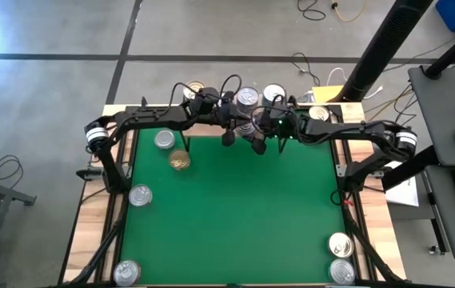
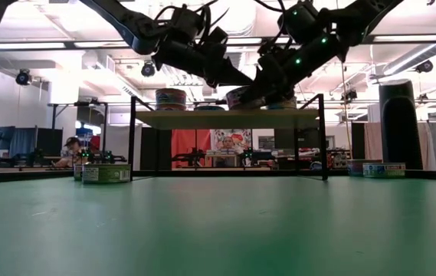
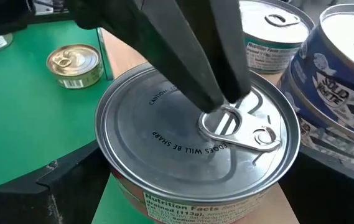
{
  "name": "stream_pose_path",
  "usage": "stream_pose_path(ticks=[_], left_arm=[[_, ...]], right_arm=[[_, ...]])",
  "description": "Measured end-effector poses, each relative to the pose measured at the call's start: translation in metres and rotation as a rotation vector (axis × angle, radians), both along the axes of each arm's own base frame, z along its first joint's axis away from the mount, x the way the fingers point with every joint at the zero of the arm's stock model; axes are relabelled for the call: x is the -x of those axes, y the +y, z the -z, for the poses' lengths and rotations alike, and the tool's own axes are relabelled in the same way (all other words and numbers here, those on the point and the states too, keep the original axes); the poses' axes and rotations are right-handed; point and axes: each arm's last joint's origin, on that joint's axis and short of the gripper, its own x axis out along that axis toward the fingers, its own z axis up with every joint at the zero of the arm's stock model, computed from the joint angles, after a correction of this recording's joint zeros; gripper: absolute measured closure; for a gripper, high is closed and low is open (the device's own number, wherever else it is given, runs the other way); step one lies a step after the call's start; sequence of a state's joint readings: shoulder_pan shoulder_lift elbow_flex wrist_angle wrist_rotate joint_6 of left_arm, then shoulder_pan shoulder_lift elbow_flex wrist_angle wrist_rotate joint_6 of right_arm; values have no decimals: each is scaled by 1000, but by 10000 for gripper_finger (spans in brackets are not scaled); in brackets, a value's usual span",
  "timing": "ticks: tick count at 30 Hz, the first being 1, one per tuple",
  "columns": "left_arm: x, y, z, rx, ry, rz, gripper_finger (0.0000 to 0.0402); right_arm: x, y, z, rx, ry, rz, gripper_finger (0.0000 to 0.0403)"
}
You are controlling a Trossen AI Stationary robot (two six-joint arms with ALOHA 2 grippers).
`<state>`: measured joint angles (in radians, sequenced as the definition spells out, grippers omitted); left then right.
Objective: Stack canned seafood by type on shelf
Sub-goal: Put the top red tuna can on the shelf
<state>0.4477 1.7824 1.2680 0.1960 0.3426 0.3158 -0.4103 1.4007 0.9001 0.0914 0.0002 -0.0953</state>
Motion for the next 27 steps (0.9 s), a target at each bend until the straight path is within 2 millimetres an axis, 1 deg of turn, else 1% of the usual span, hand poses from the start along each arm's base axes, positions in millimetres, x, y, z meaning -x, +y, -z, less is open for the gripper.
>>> stream_pose_path(ticks=[4, 7, 14, 18, 27], left_arm=[[0, 0, 0, 6, 0, 6, 393], [0, 0, 1, 12, 11, 6, 400], [3, -1, 9, 11, 53, 9, 400], [5, 0, 14, -6, 77, -56, 400], [6, 0, 18, 9, 100, -82, 400]], right_arm=[[-6, -3, 8, 4, 18, -6, 3], [-9, -4, 9, 14, 22, -12, 3], [-10, -4, 4, 17, 42, -17, 3], [-10, -5, 1, 14, 71, -22, 3], [-10, -4, -1, -26, 116, -13, 3]])
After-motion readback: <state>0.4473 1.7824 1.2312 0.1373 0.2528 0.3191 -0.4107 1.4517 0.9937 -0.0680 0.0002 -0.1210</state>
